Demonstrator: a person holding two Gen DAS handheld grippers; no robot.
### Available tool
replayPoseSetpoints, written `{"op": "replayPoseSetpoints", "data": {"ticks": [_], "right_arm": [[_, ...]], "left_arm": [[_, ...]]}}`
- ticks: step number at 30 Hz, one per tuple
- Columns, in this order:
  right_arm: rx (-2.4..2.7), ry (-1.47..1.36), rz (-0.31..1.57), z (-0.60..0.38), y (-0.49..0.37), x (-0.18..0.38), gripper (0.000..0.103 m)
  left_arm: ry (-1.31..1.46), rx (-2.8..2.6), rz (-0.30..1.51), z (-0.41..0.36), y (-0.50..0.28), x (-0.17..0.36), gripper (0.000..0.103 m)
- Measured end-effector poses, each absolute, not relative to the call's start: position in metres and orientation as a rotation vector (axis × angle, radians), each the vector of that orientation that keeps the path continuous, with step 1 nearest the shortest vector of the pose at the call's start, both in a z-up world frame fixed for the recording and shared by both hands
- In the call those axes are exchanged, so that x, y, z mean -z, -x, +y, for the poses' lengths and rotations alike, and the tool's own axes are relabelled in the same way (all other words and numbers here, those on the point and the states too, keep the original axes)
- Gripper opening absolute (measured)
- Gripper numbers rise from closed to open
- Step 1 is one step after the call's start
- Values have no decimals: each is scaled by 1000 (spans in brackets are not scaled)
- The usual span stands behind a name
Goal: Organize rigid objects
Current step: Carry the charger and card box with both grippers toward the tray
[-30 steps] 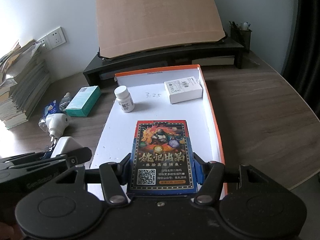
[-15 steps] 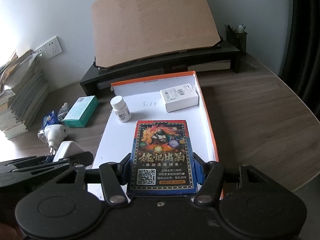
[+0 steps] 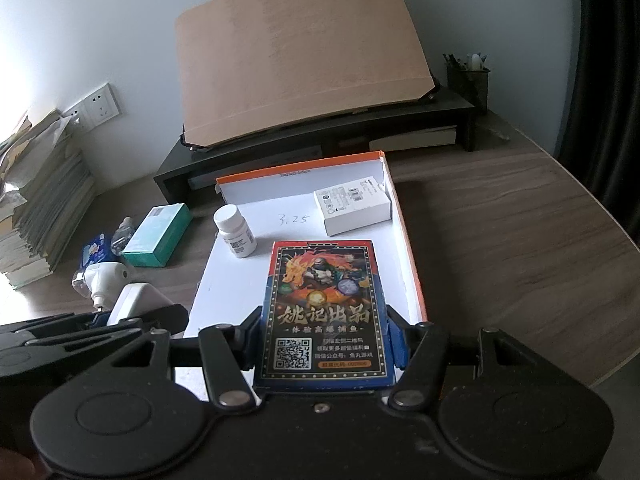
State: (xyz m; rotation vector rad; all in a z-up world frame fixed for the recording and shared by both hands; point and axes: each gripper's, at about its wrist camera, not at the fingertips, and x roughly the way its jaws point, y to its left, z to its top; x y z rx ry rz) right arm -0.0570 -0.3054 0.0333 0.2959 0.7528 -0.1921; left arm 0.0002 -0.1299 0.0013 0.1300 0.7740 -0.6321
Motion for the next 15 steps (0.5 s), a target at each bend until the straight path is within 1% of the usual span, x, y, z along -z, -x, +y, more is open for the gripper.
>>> {"op": "replayPoseSetpoints", "data": {"ticks": [15], "right_arm": [[195, -291, 760, -307, 54, -32, 71]], "left_arm": [[-130, 645, 781, -134, -8, 1, 29]]}}
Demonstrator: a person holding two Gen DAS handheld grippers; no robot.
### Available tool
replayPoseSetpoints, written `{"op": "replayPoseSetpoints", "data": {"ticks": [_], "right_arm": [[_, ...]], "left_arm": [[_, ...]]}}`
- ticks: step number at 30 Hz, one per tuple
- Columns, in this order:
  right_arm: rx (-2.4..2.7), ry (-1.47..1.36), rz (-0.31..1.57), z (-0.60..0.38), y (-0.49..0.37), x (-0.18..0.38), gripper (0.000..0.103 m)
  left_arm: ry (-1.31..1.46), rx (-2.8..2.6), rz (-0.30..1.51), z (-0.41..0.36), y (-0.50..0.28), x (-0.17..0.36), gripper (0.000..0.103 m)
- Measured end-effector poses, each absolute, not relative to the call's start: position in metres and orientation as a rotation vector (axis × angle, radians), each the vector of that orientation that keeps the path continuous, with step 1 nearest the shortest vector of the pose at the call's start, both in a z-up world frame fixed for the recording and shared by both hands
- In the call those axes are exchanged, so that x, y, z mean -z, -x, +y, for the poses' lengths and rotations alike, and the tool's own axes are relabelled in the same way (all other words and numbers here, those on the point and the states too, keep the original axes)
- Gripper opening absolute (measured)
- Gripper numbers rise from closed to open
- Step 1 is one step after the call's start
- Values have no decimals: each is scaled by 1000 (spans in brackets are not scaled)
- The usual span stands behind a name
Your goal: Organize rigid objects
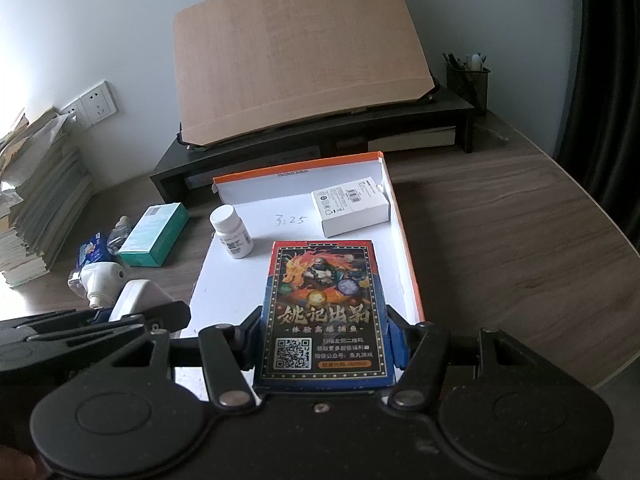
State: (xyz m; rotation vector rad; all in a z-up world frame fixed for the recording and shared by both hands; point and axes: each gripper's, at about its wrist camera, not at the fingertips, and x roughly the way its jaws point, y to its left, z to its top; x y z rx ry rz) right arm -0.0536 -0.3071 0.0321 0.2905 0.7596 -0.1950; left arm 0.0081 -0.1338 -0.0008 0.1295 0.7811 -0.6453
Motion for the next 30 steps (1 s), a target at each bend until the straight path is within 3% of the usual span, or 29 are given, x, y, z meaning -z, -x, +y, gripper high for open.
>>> {"op": "replayPoseSetpoints", "data": {"ticks": [30], "right_arm": [[210, -256, 747, -301, 37, -35, 71]], "left_arm": [[-90, 653, 750, -129, -27, -1, 29]]}}
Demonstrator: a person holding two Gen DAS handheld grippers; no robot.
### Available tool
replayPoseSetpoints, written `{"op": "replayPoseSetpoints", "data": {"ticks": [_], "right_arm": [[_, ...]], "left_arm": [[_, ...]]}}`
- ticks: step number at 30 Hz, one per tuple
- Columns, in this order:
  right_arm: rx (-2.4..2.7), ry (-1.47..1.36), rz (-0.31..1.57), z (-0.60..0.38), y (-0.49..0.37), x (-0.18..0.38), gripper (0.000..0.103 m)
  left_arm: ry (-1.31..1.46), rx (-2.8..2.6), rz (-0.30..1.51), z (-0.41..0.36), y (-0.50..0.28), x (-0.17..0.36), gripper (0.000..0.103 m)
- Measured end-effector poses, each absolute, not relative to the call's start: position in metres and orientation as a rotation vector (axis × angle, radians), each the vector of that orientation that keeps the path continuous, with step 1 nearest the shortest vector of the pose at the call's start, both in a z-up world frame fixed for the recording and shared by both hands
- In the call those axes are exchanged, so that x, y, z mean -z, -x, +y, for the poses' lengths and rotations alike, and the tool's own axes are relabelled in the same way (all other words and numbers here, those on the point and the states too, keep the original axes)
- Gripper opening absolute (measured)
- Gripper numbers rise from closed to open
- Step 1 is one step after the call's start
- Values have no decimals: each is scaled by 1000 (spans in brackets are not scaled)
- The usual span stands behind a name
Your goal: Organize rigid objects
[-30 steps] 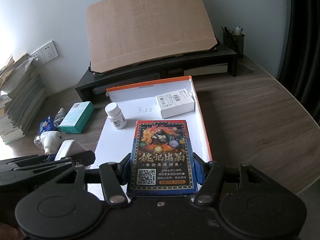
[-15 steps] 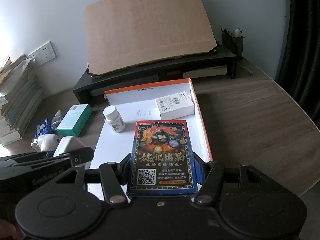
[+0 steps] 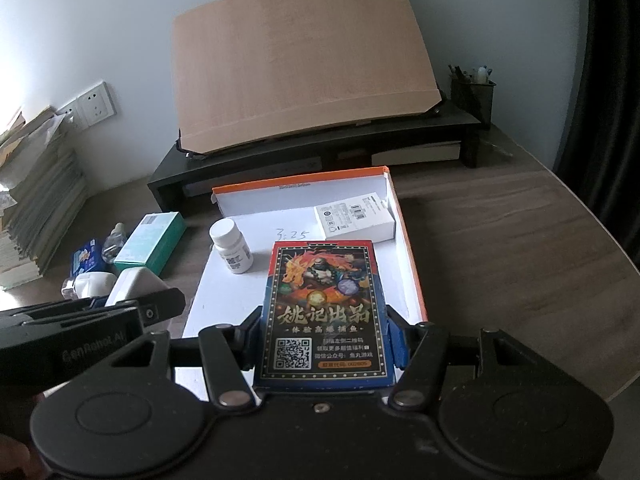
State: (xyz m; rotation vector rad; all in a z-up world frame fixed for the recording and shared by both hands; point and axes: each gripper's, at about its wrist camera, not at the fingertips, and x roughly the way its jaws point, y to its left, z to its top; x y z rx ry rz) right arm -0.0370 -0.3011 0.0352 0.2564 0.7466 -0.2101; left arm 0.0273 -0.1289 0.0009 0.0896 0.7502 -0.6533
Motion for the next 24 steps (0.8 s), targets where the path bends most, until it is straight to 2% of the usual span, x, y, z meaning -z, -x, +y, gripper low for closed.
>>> {"op": "replayPoseSetpoints", "data": {"ticks": [24], "right_arm": [[184, -226, 794, -304, 24, -27, 71]], "left_arm": [[-59, 625, 791, -129, -36, 9, 29]]}}
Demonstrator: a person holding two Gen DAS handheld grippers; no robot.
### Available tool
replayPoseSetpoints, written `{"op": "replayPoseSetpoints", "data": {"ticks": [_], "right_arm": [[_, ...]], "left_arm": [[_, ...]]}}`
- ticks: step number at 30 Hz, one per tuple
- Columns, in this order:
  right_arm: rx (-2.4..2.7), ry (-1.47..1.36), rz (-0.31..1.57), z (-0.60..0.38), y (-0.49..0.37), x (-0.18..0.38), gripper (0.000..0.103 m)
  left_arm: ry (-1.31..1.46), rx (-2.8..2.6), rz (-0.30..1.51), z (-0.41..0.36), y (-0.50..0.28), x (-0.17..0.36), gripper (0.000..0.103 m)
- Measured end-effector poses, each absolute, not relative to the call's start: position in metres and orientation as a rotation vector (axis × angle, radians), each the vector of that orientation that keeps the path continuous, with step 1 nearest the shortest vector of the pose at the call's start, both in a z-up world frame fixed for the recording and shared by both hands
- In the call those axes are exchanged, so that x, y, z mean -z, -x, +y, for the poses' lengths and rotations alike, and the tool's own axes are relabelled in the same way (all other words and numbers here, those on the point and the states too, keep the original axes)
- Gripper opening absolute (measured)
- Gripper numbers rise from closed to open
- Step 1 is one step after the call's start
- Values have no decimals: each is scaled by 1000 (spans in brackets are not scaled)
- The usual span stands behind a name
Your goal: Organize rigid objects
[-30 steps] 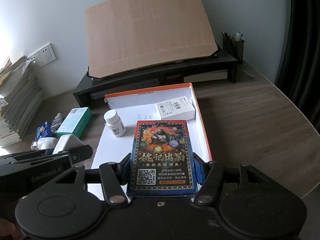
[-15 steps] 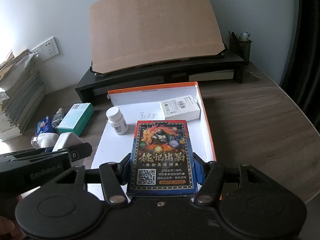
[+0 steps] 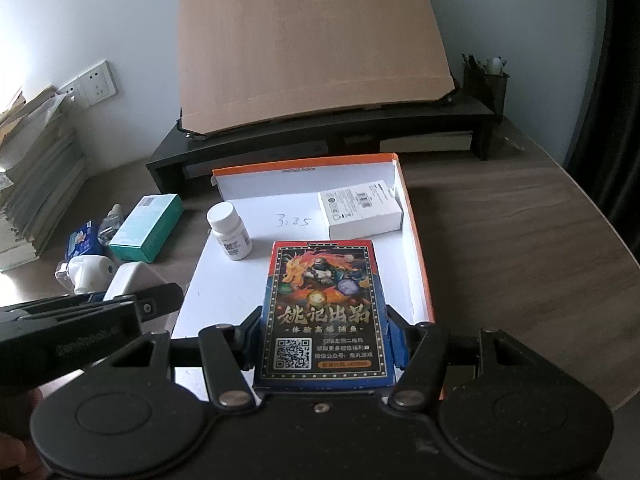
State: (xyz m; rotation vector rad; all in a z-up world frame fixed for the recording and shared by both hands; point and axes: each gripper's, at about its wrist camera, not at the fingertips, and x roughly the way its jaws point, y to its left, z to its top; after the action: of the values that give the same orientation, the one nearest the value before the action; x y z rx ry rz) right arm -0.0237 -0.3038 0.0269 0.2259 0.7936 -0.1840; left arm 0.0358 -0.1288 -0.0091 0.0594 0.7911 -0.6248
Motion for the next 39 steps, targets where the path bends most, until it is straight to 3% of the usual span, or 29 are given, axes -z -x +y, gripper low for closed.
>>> {"op": "replayPoseSetpoints", "data": {"ticks": [39], "right_arm": [[195, -237, 800, -317, 9, -20, 71]], "left_arm": [[-99, 599, 788, -142, -49, 9, 29]]}}
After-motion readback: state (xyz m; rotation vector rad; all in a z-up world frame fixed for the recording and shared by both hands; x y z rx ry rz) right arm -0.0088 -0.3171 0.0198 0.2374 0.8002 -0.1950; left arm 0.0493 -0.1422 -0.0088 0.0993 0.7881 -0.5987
